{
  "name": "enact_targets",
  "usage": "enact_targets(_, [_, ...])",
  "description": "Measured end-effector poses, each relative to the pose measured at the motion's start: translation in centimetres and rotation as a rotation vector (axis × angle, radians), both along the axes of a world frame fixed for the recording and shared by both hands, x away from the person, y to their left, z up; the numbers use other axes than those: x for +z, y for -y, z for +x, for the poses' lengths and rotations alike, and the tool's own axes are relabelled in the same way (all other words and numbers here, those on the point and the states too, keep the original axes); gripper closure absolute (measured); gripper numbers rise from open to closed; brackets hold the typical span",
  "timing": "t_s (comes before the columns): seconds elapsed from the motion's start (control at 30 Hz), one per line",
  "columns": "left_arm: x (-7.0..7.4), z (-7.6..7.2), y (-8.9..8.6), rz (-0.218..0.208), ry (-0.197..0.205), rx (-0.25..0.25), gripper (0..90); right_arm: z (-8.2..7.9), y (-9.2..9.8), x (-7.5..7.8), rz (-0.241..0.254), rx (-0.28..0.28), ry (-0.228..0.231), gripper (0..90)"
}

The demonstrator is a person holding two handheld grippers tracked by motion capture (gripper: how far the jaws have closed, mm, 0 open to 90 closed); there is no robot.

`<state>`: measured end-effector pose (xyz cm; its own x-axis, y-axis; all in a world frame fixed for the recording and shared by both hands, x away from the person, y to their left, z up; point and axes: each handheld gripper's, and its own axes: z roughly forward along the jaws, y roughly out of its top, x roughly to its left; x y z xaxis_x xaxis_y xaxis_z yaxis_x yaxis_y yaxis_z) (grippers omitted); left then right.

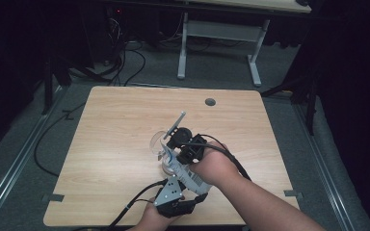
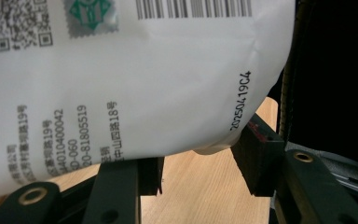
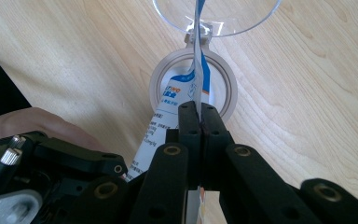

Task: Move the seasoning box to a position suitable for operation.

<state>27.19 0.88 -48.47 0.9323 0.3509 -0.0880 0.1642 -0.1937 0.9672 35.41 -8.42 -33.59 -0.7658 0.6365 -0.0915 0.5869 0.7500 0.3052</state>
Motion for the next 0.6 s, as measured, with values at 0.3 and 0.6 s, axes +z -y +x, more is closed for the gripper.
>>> enact_targets(0.3, [-0.8,0.3,0.1,0.024,-0.012,0.007,56.5,-0.2,0.3,0.1,0.005,-0.010,-0.005,89.5])
enact_targets(0.6, [-1.5,0.6,0.1,0.048,-0.015,0.014,56.6,-0.2,0.7,-0.1,0.007,-0.024,-0.014,89.5])
